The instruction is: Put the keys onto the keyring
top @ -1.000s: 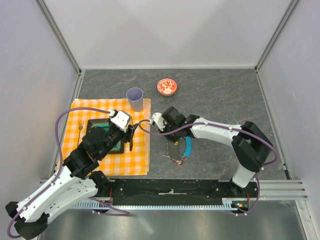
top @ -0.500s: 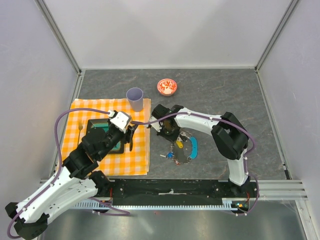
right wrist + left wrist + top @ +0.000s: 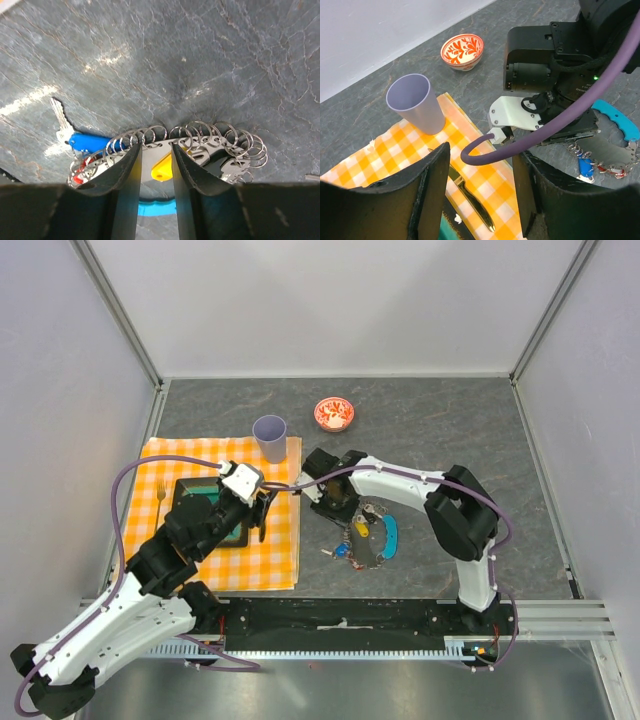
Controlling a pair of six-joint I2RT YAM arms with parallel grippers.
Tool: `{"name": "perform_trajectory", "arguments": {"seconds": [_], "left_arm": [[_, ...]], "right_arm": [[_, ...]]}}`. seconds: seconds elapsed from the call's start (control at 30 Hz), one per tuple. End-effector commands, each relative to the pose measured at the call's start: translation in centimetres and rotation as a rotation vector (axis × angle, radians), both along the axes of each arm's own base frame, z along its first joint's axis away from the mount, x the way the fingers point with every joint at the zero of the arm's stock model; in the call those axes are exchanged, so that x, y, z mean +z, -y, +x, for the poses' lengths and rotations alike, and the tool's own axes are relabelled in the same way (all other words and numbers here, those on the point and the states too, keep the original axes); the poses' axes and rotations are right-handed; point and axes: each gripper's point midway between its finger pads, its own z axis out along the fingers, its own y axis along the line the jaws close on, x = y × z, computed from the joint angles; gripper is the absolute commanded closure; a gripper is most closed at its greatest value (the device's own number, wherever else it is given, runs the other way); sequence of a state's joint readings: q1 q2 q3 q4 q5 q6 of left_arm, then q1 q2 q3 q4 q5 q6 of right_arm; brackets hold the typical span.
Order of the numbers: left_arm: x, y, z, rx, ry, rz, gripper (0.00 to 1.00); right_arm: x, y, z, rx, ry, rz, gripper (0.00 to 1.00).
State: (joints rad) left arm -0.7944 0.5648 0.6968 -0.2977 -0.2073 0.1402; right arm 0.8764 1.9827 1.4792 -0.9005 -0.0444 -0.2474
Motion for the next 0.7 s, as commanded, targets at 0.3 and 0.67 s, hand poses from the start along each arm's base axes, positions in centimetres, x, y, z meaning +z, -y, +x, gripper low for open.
{"name": "perform_trajectory", "arguments": {"seconds": [0.3,0.67], "left_arm": [[1.2,0.6,0.0,-0.028,0.022,-0.014,0.41],[-5.6,6.6,-0.2,-0.277,-0.208,0.14,0.37]], "right_arm": [[2.3,-0.5,-0.7,-0.121,0.259,0.407,0.71],[9.2,5.7,4.9,-0.524,0.587,0.636,0.6]]}}
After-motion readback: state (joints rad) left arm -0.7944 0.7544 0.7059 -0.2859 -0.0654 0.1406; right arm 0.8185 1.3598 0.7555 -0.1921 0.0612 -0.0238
